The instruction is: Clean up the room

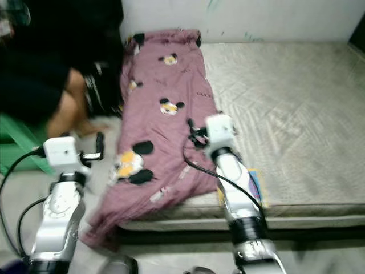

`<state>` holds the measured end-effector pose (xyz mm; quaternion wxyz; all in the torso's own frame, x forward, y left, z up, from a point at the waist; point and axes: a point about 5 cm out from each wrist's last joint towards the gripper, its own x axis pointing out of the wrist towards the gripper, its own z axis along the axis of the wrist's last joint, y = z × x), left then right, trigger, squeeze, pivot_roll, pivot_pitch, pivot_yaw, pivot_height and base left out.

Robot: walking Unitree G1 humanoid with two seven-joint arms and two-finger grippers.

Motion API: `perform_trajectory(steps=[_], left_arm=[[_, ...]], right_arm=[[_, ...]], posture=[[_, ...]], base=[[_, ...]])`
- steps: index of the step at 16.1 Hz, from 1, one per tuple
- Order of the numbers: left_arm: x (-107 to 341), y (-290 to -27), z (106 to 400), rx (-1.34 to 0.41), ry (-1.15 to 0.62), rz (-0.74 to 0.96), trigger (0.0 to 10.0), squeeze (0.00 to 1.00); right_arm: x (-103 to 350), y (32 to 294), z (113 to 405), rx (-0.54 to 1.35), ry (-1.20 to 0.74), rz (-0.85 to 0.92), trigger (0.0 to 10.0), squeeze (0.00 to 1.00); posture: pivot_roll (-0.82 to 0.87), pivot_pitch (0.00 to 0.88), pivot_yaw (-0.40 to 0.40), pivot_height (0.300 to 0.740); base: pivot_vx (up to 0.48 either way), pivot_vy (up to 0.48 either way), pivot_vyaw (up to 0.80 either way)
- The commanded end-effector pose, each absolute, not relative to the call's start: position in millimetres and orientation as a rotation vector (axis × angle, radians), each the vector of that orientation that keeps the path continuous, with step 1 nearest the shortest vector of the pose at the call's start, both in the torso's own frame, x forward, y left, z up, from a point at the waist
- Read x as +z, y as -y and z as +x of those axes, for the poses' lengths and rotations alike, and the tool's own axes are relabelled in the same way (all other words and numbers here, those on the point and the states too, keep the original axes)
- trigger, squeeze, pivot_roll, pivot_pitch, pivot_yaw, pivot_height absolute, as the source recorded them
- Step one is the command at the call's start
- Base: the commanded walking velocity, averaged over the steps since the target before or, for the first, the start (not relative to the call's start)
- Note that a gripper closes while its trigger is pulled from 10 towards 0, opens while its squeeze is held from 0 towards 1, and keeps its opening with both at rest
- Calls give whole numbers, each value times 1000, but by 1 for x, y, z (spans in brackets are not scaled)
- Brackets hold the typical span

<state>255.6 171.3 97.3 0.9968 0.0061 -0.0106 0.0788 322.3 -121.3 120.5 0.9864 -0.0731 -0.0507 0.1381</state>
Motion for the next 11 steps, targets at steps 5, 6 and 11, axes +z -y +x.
perform_trajectory(steps=[5,6,11], left_arm=[[101,-191,238,307,57,29,10000,0],[103,-191,238,310,60,33,10000,0],[106,-182,243,245,56,30,10000,0]], right_arm=[[130,83,332,457,126,-139,10000,0],[131,83,333,460,132,-138,10000,0],[126,96,328,409,135,-165,10000,0]], posture=[[139,0,-161,740],[138,0,-156,740],[63,0,-103,740]], base=[[0,0,0],[0,0,0],[0,0,411]])
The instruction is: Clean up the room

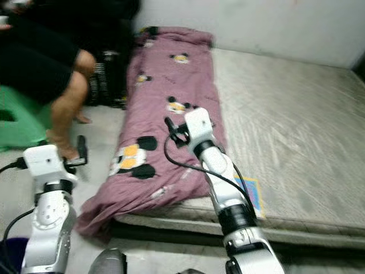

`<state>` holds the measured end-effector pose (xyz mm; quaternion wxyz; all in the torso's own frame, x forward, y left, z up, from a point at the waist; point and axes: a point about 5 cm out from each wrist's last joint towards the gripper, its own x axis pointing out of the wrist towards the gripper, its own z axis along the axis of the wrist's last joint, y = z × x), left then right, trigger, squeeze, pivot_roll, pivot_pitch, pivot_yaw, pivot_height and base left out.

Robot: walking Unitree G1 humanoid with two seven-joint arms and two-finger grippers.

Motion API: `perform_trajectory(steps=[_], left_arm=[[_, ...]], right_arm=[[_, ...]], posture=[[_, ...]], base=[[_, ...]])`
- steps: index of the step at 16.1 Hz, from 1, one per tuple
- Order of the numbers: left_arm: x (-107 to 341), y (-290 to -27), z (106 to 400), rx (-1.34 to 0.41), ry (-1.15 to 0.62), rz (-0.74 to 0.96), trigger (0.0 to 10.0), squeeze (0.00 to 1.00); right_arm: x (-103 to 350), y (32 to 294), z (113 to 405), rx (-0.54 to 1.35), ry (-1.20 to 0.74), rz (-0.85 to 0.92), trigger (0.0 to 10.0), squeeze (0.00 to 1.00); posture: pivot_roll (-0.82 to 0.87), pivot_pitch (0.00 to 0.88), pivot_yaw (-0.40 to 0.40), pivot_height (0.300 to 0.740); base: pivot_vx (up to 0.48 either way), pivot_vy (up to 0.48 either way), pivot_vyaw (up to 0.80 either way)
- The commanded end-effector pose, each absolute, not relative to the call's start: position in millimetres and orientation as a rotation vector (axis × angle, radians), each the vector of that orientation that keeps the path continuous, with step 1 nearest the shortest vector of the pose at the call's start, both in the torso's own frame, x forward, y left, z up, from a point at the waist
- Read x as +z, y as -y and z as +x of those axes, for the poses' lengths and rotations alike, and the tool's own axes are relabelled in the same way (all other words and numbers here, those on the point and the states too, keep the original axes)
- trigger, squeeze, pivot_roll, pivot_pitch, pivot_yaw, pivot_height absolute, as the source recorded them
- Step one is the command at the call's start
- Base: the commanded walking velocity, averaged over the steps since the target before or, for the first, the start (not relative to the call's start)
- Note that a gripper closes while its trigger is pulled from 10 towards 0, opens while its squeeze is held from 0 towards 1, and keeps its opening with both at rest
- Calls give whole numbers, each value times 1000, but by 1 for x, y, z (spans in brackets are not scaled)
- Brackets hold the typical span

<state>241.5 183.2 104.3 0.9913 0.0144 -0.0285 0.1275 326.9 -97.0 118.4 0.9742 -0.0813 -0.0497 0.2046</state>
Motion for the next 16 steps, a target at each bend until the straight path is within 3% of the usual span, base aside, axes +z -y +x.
perform_trajectory(steps=[1,6,10,13,16], left_arm=[[104,-178,244,225,49,28,10000,0],[106,-170,251,140,42,12,10000,0],[104,-168,249,130,30,9,10000,0],[105,-167,246,117,39,11,10000,0],[108,-168,245,101,51,19,10000,0]], right_arm=[[125,99,325,400,137,-165,10000,0],[118,116,322,323,112,-173,10000,0],[113,123,317,320,96,-188,10000,0],[113,119,317,331,91,-190,10000,0],[112,113,317,342,89,-181,10000,0]], posture=[[49,0,-92,740],[20,0,-50,740],[29,0,-64,740],[49,0,-68,740],[58,0,-71,740]], base=[[0,0,800],[0,0,160],[0,0,0],[0,0,0],[324,0,0]])
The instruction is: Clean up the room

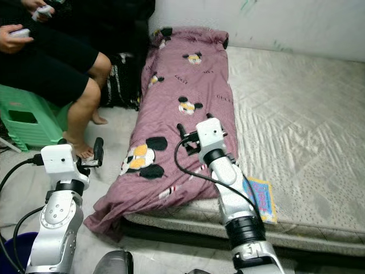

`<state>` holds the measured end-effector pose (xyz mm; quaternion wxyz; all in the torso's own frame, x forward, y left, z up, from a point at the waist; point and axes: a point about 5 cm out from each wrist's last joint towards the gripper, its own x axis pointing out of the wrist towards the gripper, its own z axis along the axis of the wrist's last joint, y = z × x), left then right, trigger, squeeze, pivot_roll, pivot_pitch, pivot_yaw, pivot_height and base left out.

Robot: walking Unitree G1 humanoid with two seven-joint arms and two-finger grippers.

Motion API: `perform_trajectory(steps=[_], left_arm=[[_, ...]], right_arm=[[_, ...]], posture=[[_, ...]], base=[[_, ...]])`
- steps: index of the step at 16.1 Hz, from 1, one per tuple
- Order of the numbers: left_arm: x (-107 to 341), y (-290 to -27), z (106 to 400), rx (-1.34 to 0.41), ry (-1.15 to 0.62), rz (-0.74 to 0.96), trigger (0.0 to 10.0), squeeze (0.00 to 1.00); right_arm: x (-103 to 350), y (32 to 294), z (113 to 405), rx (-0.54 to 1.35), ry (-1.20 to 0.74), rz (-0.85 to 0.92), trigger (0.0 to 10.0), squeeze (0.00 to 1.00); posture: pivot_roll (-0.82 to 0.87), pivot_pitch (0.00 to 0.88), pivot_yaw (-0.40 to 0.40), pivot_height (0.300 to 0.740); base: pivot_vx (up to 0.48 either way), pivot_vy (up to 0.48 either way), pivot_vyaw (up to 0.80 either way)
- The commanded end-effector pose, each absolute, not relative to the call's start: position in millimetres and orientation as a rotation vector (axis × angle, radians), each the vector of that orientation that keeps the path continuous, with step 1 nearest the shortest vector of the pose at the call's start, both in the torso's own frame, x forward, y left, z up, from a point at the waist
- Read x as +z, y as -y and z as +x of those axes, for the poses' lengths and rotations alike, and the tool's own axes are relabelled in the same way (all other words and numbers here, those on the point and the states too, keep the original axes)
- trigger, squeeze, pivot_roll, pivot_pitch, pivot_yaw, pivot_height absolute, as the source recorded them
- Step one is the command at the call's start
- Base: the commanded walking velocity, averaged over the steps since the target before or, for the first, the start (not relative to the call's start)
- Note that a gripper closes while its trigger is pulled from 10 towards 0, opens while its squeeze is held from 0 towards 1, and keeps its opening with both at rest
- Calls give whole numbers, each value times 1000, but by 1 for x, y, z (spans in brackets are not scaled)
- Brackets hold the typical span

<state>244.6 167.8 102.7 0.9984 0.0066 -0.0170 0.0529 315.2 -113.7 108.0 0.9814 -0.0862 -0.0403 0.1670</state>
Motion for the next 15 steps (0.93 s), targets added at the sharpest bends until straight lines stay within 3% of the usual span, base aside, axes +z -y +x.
perform_trajectory(steps=[1,6,10,15], left_arm=[[108,-169,245,102,51,18,10000,0],[105,-166,247,108,32,14,10000,0],[107,-166,249,100,40,10,10000,0],[108,-168,248,116,48,-8,10000,0]], right_arm=[[112,113,317,341,90,-181,10000,0],[112,121,318,323,83,-195,10000,0],[112,119,318,323,85,-197,10000,0],[112,119,319,323,83,-196,10000,0]], posture=[[56,0,-73,740],[42,0,-67,740],[41,0,-65,740],[45,0,-66,740]], base=[[334,0,0],[122,0,0],[0,-407,0],[0,0,0]])
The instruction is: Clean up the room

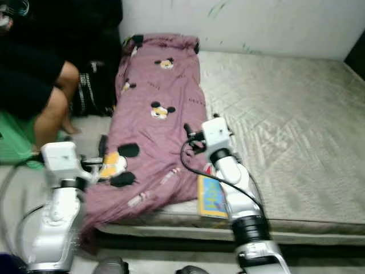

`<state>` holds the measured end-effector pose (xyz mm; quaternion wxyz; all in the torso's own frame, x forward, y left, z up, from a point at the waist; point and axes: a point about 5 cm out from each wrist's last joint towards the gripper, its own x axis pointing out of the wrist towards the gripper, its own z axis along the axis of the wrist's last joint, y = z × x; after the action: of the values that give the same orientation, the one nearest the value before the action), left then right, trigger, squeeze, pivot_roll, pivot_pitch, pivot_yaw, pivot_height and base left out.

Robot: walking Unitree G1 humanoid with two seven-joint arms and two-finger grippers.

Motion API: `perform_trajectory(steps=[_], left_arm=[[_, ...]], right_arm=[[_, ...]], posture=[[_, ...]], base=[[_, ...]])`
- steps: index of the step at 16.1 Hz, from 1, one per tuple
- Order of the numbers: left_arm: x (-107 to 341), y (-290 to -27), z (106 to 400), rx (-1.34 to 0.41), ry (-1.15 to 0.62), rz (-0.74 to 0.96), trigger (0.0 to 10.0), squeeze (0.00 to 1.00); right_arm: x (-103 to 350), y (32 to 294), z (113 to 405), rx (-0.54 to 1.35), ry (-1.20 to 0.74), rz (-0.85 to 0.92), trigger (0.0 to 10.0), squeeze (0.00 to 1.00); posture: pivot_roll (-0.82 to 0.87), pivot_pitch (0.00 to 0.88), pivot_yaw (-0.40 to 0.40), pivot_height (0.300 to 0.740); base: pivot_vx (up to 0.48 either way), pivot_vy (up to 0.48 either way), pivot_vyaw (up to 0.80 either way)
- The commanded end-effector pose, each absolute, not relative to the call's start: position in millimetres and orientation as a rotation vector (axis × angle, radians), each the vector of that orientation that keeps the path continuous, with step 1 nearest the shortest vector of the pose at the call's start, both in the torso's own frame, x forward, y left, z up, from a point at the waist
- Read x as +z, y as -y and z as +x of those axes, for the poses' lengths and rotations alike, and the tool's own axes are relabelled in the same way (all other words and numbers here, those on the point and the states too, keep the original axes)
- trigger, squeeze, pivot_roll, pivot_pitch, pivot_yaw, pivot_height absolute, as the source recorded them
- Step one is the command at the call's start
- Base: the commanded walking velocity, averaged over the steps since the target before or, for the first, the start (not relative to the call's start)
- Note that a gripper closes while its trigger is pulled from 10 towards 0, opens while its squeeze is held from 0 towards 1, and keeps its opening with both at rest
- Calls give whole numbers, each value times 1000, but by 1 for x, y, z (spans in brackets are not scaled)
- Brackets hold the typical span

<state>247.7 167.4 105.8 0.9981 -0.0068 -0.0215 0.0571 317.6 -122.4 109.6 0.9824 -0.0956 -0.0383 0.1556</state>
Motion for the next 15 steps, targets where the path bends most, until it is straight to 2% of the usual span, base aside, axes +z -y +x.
perform_trajectory(steps=[1,5,15], left_arm=[[108,-168,248,116,48,-7,10000,0],[109,-165,250,108,50,3,10000,0],[109,-164,253,104,53,-3,10000,0]], right_arm=[[112,119,319,324,83,-196,10000,0],[111,119,318,322,83,-196,10000,0],[112,120,320,319,85,-201,10000,0]], posture=[[46,0,-65,740],[43,0,-63,740],[38,0,-64,740]], base=[[0,0,0],[0,-81,0],[0,-480,0]])
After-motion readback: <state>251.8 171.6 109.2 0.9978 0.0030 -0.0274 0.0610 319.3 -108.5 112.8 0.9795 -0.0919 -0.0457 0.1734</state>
